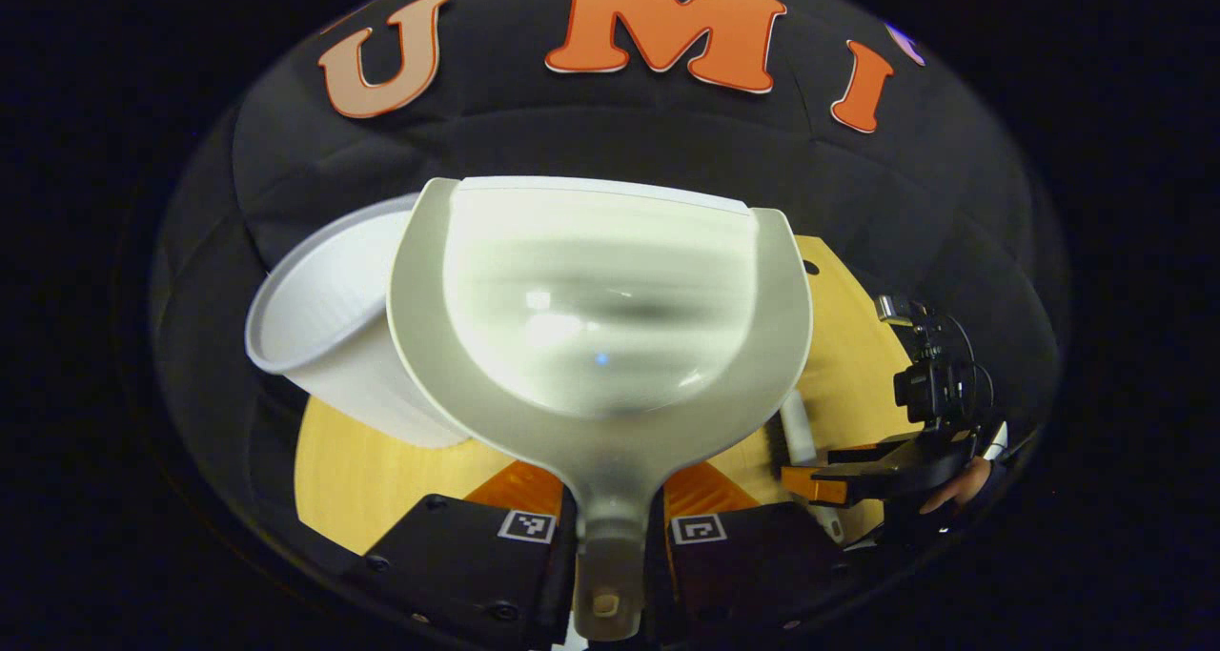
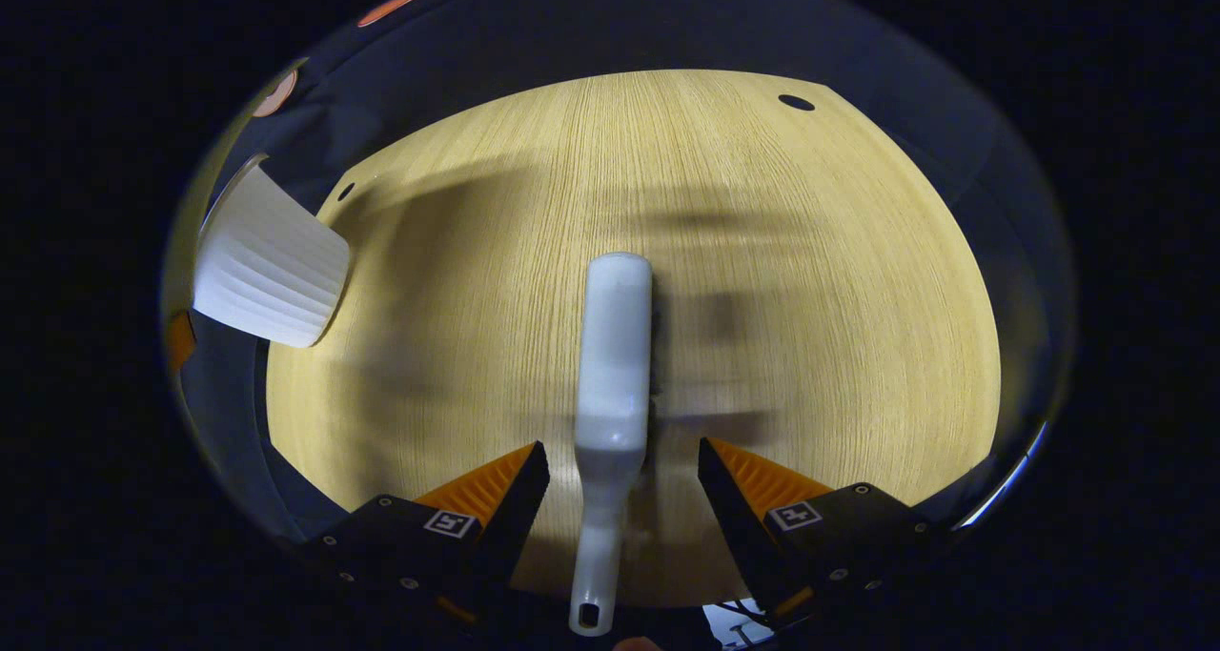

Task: Pick up the small broom and dustpan from the desktop, sweep the trash into the dustpan with the broom, and then empty the trash into the garbage bin.

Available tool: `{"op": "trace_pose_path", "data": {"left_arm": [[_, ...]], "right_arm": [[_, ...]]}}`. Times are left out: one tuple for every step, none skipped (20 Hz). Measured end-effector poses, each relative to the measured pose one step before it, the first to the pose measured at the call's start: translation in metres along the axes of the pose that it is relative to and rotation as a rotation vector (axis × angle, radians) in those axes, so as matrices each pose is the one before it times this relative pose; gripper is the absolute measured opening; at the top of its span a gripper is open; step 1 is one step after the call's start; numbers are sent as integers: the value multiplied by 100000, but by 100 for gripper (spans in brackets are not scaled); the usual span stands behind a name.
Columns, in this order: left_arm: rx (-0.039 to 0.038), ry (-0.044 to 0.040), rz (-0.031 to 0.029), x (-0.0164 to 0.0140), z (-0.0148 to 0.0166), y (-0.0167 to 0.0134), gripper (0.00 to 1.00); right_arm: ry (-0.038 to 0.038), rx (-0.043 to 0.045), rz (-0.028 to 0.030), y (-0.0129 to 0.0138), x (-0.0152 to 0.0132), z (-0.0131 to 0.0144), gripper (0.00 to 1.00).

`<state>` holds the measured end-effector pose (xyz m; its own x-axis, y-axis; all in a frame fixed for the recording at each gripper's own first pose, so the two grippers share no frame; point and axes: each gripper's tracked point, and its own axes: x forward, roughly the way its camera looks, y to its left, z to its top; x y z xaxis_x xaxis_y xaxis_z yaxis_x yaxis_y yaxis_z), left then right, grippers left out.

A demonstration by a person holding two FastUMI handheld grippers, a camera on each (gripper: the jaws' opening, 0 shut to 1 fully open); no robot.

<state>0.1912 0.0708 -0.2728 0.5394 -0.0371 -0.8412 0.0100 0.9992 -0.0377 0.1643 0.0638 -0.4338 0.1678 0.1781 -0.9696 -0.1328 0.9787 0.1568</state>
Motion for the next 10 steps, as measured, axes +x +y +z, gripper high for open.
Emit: {"op": "trace_pose_path", "data": {"left_arm": [[-249, 3590, -571, 1086, -1198, -469, 30], [110, 4003, -21, 1094, -1170, -207, 29], [-142, 3894, 46, 1317, -1132, -347, 30], [616, 2766, 376, 1548, -1164, -283, 30], [39, 3291, 1159, 1624, -1052, -59, 30], [-653, 4646, 851, 1399, -1142, 23, 30], [-1909, 4241, -351, 1456, -1008, -391, 30], [-1998, 3502, -951, 1298, -820, -574, 30], [-990, 3680, -162, 1014, -779, -402, 30], [83, 2182, 285, 952, -466, -333, 30]], "right_arm": [[219, -302, -641, -192, 103, -103, 95], [318, -274, -343, -100, -97, -45, 95], [206, -243, -261, -26, -7, 7, 95], [-222, -426, 127, 74, 72, -164, 95], [-218, -827, -132, -64, 99, 26, 95], [-195, -663, -267, -52, -70, -62, 95], [-144, -200, 75, -83, -39, -81, 95], [0, 55, -115, -41, 25, -199, 95], [229, 65, -152, 20, 62, -148, 95], [205, 195, -585, -145, -5, -64, 95]]}}
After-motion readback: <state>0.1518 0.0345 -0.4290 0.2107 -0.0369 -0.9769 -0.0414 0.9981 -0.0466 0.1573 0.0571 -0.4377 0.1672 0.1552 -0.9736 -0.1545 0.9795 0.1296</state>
